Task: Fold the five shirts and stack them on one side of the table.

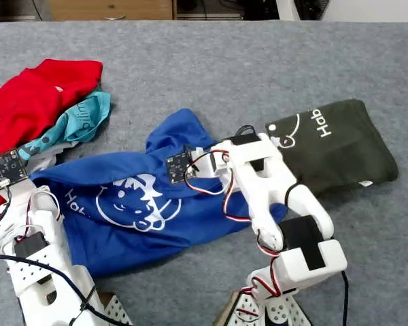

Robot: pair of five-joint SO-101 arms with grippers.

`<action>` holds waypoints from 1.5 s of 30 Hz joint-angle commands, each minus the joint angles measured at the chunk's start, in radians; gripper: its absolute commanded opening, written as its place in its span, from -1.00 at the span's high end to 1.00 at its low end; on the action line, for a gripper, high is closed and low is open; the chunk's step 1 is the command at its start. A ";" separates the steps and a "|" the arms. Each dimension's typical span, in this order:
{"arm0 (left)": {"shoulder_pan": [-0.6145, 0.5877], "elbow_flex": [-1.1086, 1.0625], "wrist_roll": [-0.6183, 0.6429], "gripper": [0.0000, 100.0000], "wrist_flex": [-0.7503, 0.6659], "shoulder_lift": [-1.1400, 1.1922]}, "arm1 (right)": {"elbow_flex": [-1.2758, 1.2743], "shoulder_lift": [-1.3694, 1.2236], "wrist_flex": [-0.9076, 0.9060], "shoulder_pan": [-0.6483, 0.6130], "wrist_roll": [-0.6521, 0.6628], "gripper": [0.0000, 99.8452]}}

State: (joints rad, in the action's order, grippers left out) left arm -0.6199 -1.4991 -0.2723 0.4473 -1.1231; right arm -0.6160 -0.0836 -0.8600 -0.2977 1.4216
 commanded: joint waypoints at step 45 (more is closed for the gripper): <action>0.006 0.012 0.006 0.96 0.018 -0.015 | 0.369 -0.004 -0.410 -0.107 -0.118 0.91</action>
State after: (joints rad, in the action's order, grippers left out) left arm -0.6199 -1.4991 -0.2723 0.4611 -1.1231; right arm -0.2417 -0.0898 -1.2958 -0.3882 1.3157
